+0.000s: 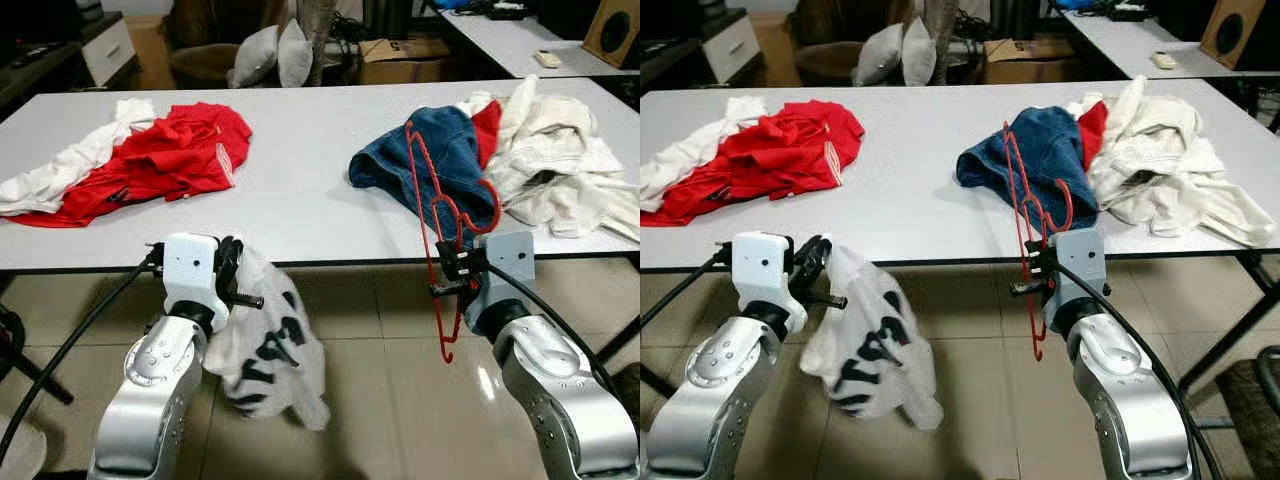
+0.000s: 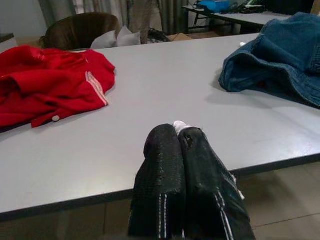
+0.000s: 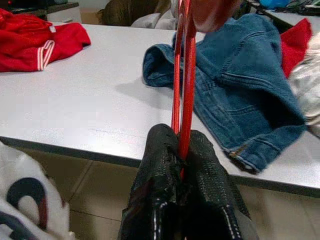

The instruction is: Hang hanger

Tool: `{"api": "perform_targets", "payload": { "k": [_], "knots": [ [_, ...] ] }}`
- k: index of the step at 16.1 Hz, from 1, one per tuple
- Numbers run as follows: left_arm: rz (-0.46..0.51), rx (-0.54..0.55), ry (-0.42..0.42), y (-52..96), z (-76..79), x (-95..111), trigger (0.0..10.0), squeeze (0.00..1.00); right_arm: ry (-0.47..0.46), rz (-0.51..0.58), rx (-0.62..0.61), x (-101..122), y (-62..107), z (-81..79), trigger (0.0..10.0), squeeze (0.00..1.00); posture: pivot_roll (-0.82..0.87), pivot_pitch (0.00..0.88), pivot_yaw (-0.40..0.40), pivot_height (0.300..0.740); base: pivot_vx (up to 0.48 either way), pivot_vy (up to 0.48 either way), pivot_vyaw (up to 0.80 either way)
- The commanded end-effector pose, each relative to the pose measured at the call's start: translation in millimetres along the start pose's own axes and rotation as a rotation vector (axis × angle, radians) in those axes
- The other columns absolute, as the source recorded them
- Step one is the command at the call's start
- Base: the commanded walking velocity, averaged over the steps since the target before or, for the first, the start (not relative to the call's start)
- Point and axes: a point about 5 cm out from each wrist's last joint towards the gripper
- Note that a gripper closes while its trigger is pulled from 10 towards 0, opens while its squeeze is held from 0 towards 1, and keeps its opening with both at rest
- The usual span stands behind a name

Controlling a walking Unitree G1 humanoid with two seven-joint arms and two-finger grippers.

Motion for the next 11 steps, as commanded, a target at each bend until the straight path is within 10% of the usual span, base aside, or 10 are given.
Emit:
{"api": "perform_targets", "payload": {
  "k": [1,11],
  "knots": [
    [0.031,0.001,-0.008,-3.9,2.8,5.3,10.0,0.00,0.016,0.006,-0.006,2.8,-0.2,2.8,10.0,0.00,-0.17,0.002,0.054,0.740,0.000,-0.480,0.00],
    [0.030,-0.008,0.020,-7.1,3.2,6.8,10.0,0.00,0.013,0.015,0.053,5.5,-1.9,-1.7,10.0,0.00,-0.17,0.000,0.054,0.740,0.000,-0.336,0.00]
  ]
}}
Point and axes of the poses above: a point about 5 cm out from each wrist's last joint towards the gripper, its own y axis pointing back from the gripper into the wrist, its own x axis along the axis of the wrist's last joint, z = x × y, and after that the axes turned 5 degrees about y, right-handed
